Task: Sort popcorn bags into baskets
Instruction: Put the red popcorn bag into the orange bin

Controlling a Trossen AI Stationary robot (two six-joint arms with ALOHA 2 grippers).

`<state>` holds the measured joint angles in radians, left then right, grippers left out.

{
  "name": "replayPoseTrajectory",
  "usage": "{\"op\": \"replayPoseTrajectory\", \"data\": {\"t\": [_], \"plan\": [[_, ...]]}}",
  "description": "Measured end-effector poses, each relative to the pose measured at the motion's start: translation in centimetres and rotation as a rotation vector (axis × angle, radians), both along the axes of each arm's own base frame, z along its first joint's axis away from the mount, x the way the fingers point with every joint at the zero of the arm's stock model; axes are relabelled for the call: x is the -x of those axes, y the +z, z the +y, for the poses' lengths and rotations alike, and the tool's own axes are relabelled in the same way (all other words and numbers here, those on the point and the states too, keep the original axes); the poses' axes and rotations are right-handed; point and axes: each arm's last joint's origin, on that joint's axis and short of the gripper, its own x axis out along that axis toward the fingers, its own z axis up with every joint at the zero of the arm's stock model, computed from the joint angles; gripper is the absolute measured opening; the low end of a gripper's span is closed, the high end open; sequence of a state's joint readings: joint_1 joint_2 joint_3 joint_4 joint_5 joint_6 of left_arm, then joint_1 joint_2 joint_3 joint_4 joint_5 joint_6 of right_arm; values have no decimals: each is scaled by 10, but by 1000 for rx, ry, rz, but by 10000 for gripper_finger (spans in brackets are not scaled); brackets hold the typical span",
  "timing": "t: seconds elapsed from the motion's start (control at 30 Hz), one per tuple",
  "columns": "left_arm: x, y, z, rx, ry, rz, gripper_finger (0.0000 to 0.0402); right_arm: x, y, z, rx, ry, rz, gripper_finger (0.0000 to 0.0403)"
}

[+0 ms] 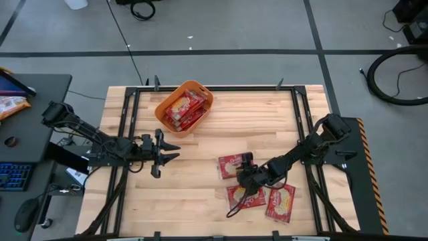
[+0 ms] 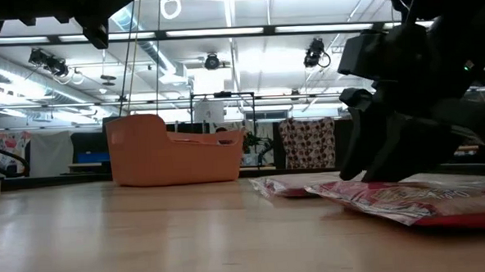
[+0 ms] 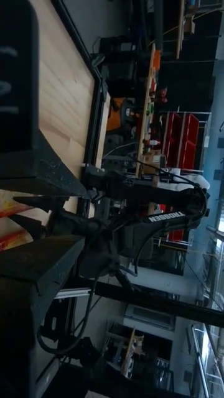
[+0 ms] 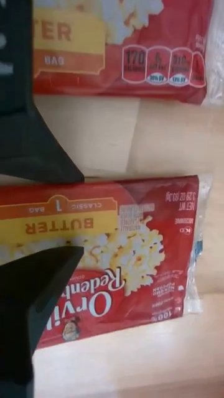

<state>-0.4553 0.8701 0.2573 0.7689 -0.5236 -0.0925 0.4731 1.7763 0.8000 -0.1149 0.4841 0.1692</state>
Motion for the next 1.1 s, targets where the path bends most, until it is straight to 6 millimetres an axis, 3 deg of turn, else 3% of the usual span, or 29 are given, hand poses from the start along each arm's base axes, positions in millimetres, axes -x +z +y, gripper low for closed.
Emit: {"op": "replayPoseTrajectory", "data": {"t": [0.43, 0.8, 1.1], "plan": [[0, 0, 0, 8, -2, 1, 117, 1, -1, 2, 17, 71, 31, 11], [0, 1, 0, 15, -2, -14, 117, -19, 29, 19, 175, 175, 0, 5], [0, 2, 0, 17, -2, -17, 117, -53, 66, -1, 412, 152, -54, 3]]}}
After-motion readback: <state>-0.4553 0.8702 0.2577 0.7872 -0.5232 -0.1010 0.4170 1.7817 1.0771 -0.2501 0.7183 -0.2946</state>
